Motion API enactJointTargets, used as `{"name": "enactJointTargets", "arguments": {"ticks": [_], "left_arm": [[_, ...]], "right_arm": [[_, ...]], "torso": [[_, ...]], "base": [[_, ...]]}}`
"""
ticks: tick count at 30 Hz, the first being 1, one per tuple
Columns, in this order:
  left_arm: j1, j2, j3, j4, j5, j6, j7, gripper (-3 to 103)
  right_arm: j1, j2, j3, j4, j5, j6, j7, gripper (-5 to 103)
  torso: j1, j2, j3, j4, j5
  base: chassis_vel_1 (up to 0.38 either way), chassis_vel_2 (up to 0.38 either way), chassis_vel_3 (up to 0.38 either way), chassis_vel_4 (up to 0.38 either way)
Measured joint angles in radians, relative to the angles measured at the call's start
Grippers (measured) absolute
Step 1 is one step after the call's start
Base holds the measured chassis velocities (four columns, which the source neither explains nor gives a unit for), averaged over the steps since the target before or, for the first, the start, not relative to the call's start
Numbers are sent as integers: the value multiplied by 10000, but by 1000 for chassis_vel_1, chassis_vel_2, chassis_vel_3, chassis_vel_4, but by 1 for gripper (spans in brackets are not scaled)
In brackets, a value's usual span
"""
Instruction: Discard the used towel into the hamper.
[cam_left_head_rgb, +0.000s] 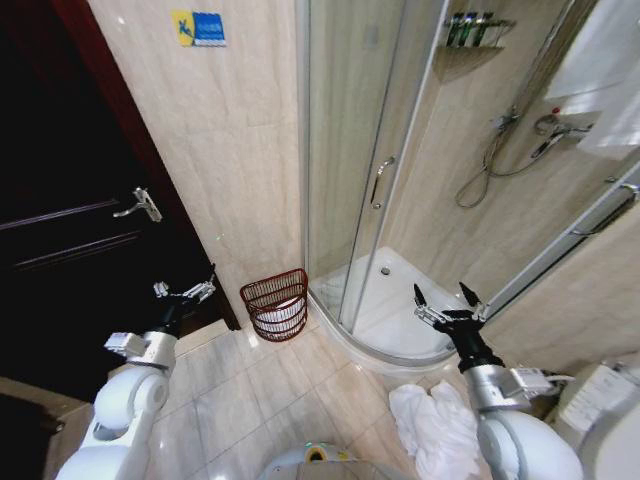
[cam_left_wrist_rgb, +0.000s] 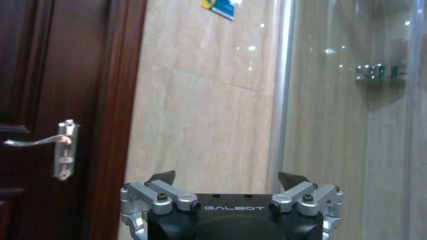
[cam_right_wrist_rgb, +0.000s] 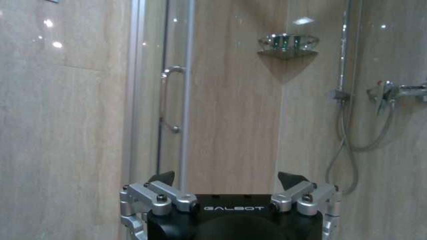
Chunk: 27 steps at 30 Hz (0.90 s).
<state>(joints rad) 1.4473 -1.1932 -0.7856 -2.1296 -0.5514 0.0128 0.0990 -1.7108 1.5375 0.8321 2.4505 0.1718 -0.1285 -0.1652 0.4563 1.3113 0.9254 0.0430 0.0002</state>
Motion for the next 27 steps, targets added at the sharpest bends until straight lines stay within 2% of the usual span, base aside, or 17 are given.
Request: {"name": "enactJointTargets", "arguments": {"ticks": [14,21,23,26,27], "left_arm": [[80,-150,3,-124,159,27,31,100],[119,-209,3,-202,234,27,35,100],[141,-229,-2,-255,284,27,36,100],[153,-256,-3,-290,320,32,36,100],[164,-272,-4,-319,342,33,36,100]], "right_arm": [[-31,-134,47,27,87,16,92,100],[-62,-192,62,28,130,92,135,100],[-68,-238,78,3,159,155,160,100],[-57,-270,93,-46,167,281,192,100],[-50,-280,99,-73,167,332,219,100]], "torso": [[2,-1,1,-1,-2],[3,-3,1,0,-6],[2,-3,0,1,5],[2,-2,0,0,-9],[-3,-2,-1,0,2]], "base": [[-65,-125,60,122],[115,-68,-116,66],[204,-131,-192,146],[212,-184,-218,234],[200,-221,-215,216]]}}
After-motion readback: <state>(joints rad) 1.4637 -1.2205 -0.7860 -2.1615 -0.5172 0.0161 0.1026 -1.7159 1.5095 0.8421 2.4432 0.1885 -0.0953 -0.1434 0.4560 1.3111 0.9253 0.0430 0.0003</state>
